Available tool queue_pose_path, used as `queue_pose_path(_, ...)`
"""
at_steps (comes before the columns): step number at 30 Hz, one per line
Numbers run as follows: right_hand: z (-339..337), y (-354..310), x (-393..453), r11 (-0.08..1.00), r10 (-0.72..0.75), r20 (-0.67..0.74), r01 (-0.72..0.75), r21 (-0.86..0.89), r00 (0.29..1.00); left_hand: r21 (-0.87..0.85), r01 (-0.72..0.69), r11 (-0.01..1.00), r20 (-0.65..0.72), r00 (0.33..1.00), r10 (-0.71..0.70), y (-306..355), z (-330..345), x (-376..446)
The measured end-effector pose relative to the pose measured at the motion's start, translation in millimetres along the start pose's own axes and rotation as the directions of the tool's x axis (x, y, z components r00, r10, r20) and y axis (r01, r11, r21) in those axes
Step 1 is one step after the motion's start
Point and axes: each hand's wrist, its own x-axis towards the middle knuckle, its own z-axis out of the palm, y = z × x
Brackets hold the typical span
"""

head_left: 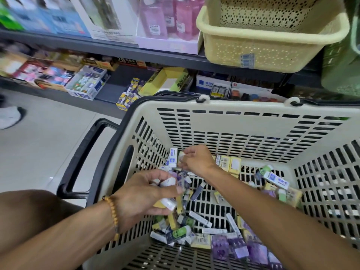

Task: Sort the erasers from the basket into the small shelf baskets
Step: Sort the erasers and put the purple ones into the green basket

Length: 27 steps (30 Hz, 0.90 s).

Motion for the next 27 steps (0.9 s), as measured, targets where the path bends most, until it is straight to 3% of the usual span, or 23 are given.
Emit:
queue_pose_path(4,-14.0,-7.9,-17.9,0.994,-0.101,0.037,0.102,-0.037,0.994,-0.015,-0.001,1.0,-0.001,1.0,0.001,4.3,3.5,1.9)
queue_pose_path(8,-24.0,-18.7,-38.1,0.998,-0.056,0.414,0.048,0.031,0.909,0.009,-0.006,1.0,0.05,0.999,0.006,7.5,6.3,1.5)
queue_pose_path(11,-21.6,-18.1,-43.0,0.996,-0.085,0.497,0.054,0.077,0.863,0.028,0.022,0.999,0.103,0.994,-0.024,8.0,8.4,2.0)
queue_pose_path(13,-23.9,-16.5,-38.3,0.988,-0.087,0.441,0.02,0.155,0.893,0.028,0.023,0.999,0.091,0.996,-0.025,6.3,8.5,3.2)
queue_pose_path(15,-31.3,-13.6,-29.4,0.986,-0.044,0.289,-0.006,0.168,0.956,0.003,0.013,1.0,0.049,0.999,-0.013,5.2,7.0,3.8)
queue_pose_path(19,-32.3,-1.0,-8.0,0.996,0.035,0.031,-0.033,-0.081,0.999,-0.134,0.0,0.991,-0.059,0.998,-0.008,5.4,3.1,6.3)
queue_pose_path(23,-15.3,1.6,-0.5,0.991,0.107,0.025,-0.109,0.082,0.994,-0.267,-0.009,0.964,-0.127,0.992,-0.026,8.8,4.3,9.0)
queue_pose_path(27,-22.4,-5.8,-12.1,0.999,0.012,-0.025,-0.011,0.051,1.0,-0.318,-0.061,0.946,-0.225,0.974,-0.013,10.1,13.1,13.6)
